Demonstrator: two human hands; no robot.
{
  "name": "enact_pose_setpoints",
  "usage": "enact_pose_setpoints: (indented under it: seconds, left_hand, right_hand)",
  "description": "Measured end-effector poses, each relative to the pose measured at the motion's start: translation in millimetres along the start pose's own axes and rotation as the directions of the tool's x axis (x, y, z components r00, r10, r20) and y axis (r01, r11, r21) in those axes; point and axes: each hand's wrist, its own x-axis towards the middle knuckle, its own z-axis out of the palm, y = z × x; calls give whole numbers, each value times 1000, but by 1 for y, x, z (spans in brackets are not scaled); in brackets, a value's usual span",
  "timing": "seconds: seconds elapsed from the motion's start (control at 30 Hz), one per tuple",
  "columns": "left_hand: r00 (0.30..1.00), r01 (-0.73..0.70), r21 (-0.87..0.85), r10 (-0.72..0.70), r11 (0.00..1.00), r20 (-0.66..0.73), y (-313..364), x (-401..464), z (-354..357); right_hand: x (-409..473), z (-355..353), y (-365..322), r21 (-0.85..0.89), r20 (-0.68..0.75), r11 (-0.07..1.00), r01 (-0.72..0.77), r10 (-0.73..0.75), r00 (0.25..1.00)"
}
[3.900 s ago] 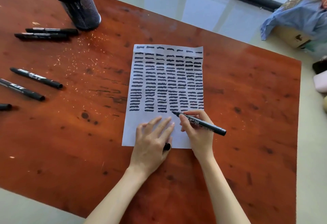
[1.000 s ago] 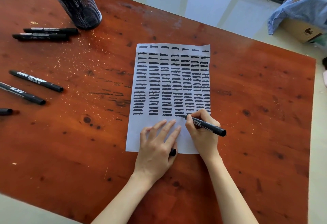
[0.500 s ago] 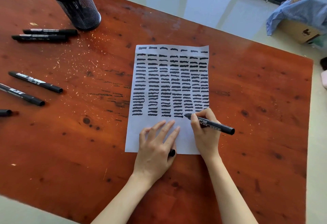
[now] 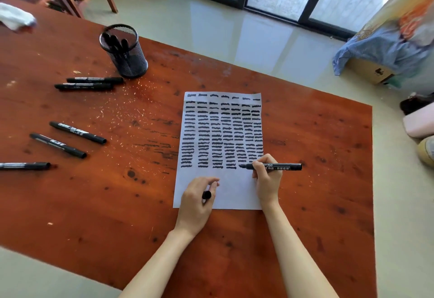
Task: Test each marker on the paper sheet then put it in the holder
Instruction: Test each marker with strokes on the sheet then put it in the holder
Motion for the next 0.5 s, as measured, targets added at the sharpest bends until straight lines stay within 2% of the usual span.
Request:
enact_pose_setpoints:
  seconds: [0.17, 0.33, 0.43, 0.5]
  left_hand:
    - [988, 126, 99, -134, 987, 79, 24, 18, -27]
    - [924, 172, 123, -203, 977, 323, 56, 26, -58]
    - [900, 133, 63, -148, 989, 410, 74, 11, -81]
    - [923, 29, 24, -36, 999, 384, 80, -2, -97]
  right_hand:
    - [-4, 5, -30, 82, -17, 987, -141, 143, 990]
    - [-42, 23, -87, 201, 122, 974, -105, 81, 989]
    - [-71, 25, -116, 341, 196, 927, -155, 91, 976]
    - [-89, 24, -130, 397, 183, 906, -149, 82, 980]
